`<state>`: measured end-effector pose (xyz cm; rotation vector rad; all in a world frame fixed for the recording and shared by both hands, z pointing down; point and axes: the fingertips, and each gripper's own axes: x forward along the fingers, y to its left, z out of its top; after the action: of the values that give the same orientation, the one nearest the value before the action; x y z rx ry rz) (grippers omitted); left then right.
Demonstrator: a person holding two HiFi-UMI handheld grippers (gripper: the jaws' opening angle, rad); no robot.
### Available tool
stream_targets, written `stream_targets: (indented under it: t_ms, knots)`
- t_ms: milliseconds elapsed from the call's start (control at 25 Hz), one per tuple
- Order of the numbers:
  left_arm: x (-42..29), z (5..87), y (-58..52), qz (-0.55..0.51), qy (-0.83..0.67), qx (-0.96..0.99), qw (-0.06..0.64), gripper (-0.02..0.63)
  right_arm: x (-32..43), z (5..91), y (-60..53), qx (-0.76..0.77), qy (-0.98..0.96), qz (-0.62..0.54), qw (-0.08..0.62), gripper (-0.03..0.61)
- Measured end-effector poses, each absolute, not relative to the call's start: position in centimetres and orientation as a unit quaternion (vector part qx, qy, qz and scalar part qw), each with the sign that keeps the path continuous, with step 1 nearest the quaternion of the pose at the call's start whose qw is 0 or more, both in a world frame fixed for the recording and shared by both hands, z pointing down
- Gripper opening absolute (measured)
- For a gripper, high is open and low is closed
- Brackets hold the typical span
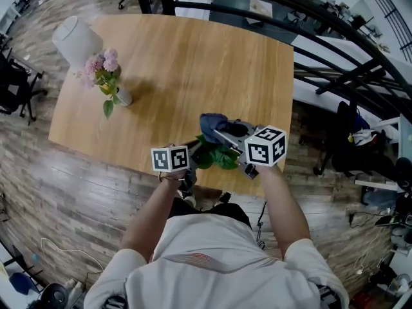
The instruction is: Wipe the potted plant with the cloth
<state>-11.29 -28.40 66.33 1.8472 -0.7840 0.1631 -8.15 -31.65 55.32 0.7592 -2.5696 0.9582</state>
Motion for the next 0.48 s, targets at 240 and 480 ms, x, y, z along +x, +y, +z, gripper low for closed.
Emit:
stream_targets:
  t_ms: [240,480]
  knots:
    - [-11.2,66.3,-28.3,0.047,-0.339,0.764,0.548,0.052,-6.6,61.2,-35.0,0.333,-0.847,0.349,0.225,0.156]
    - [-11.3,66.3,-28.1,0.039,-0.338,0.758,0.557,0.052,0.8,63.2,-36.5,0.445,-0.787,0.364,0.221,0.156]
